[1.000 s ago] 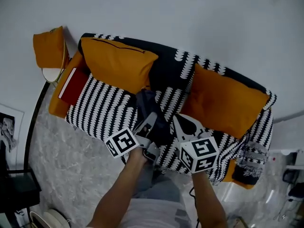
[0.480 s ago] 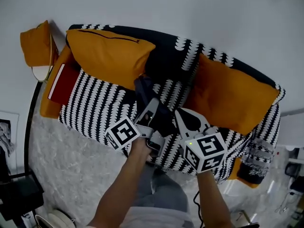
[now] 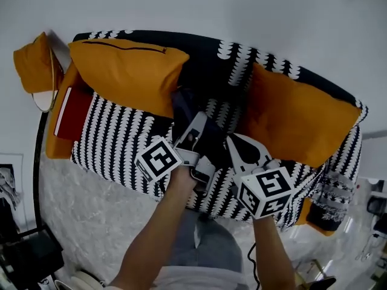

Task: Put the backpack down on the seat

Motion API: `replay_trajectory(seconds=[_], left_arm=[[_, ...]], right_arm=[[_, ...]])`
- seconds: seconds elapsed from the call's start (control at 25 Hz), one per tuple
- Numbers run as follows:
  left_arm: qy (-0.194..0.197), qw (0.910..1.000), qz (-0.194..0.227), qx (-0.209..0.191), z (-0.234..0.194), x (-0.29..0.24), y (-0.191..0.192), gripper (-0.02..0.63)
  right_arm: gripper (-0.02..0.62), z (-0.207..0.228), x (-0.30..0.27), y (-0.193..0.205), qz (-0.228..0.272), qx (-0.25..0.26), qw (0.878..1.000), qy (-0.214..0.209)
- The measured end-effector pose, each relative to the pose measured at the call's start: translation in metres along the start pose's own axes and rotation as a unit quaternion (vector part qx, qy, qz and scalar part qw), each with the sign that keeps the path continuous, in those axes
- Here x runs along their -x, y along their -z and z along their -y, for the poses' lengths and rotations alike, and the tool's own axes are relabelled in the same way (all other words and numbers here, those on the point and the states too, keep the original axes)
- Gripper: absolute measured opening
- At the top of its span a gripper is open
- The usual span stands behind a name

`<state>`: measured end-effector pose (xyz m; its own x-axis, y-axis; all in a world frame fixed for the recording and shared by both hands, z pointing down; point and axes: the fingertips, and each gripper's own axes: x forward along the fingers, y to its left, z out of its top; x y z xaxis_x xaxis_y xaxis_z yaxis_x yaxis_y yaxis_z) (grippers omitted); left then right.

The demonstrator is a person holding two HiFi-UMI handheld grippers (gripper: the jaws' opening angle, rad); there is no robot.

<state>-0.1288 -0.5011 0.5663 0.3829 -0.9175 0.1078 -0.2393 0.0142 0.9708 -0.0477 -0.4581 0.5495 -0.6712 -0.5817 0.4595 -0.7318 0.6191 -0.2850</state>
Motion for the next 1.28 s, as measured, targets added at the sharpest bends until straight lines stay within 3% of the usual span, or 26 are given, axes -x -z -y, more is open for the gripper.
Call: replay_trajectory(seconds=[0.92,1.04,1.16,1.28], left_arm=[[-0.009,0.9958,-0.091,0.011,-0.036,-0.128,0.007,0.046],[-0.003,0.9946,-0.103,0.007,-0.038,-0.142,0.008,0.079],[0.013,0.9929,-0.118,0.012,-0.034,-0.152,0.011,0.169],[0.016,0.991,-0.133,0.008,-0.033,-0.155,0.016,0.187]], right_arm=[[0.002,0.087,-0.038,0.003,-0.004,-0.084,0.994,0.075],[0.002,0.092,-0.045,0.007,-0.007,-0.096,0.992,0.08],[0.002,0.095,-0.048,0.011,-0.01,-0.103,0.991,0.083],[0.002,0.097,-0.049,0.014,-0.01,-0.107,0.99,0.086]])
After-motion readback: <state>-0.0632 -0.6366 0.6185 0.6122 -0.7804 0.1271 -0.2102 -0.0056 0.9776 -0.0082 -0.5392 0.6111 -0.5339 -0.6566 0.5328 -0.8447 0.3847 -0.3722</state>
